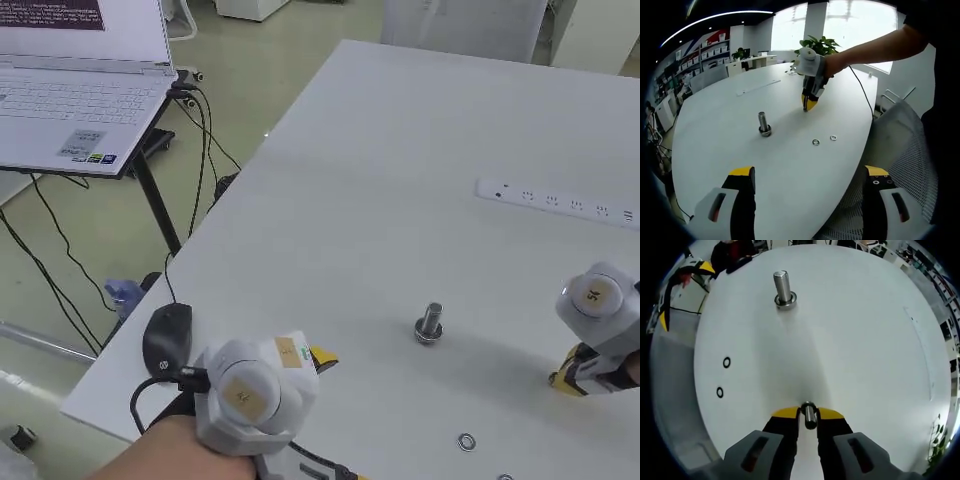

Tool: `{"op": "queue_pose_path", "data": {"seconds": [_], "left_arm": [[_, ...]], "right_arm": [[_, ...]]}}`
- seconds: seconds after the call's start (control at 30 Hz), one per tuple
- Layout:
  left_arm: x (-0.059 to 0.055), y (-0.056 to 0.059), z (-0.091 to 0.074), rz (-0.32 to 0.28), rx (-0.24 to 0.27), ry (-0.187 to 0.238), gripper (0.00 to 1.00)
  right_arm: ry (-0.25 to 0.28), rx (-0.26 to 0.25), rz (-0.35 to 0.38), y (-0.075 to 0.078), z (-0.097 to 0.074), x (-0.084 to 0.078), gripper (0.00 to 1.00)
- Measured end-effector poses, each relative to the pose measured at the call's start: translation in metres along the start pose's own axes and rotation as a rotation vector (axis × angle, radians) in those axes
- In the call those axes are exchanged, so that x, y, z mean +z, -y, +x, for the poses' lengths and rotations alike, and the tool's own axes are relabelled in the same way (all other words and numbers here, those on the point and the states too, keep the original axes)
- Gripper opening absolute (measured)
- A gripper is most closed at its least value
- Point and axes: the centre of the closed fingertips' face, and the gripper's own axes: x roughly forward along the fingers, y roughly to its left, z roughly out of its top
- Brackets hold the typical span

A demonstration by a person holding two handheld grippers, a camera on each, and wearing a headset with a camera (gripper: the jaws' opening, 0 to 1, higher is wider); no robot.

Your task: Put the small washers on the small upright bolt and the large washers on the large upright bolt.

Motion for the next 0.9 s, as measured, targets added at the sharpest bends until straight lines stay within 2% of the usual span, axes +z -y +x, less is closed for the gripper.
{"op": "queue_pose_path", "data": {"seconds": [0.1,0.43,0.9], "left_arm": [[0.001,0.0,-0.001,-0.015,0.004,0.007,0.89],[0.001,0.004,-0.002,-0.01,-0.006,0.01,0.89],[0.004,0.007,-0.002,0.02,-0.014,-0.001,0.87]], "right_arm": [[0.001,0.001,-0.004,0.0,0.0,-0.001,0.19],[0.013,-0.011,-0.017,0.004,-0.007,0.0,0.21],[0.072,-0.03,-0.032,0.001,-0.034,0.018,0.26]]}}
